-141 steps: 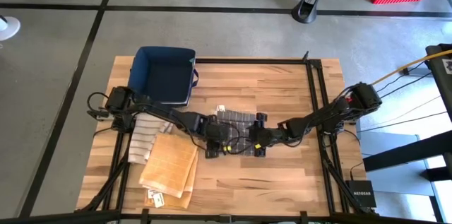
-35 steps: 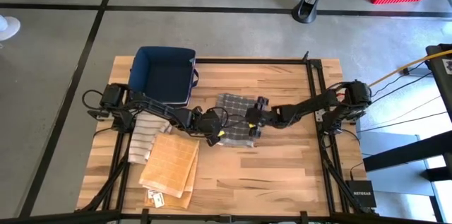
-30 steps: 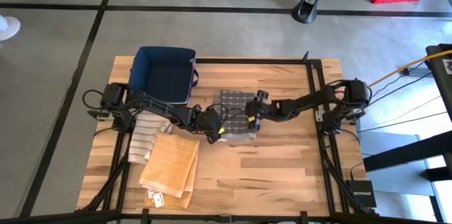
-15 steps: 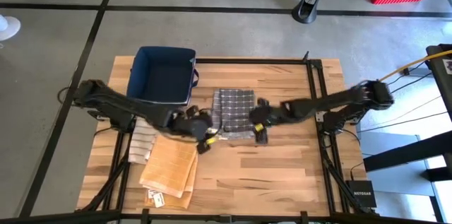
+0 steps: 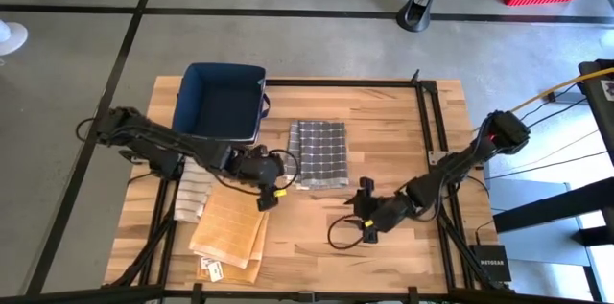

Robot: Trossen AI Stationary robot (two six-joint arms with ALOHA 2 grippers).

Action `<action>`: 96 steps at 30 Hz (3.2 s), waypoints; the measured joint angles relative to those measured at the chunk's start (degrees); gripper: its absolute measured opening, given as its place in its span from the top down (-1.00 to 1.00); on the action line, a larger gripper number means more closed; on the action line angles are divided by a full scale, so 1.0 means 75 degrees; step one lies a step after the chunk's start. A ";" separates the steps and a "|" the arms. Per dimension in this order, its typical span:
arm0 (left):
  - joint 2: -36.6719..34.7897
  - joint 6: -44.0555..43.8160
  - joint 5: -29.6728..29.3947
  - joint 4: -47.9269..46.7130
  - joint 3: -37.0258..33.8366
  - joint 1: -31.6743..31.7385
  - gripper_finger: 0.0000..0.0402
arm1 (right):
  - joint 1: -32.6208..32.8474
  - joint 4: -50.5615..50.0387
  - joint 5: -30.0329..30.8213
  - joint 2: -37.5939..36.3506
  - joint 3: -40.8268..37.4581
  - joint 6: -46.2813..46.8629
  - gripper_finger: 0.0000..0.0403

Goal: Fold towel
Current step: Stack the orange pattern towel on top of the gray pattern towel

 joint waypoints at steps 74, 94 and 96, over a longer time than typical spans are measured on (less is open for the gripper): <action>0.1391 0.1799 0.3703 -0.1685 0.0536 0.1002 0.93 | -0.1932 0.6516 -0.1089 0.3703 0.1299 0.0959 -0.34; 0.1391 0.1876 0.3690 -0.1716 0.0539 0.1001 0.91 | -0.2365 0.6173 -0.1264 0.5096 0.3070 0.1096 0.09; 0.1391 0.1647 0.3696 -0.1648 0.0539 0.0996 0.88 | -0.2365 0.6137 -0.1269 0.5094 0.3078 0.0850 0.35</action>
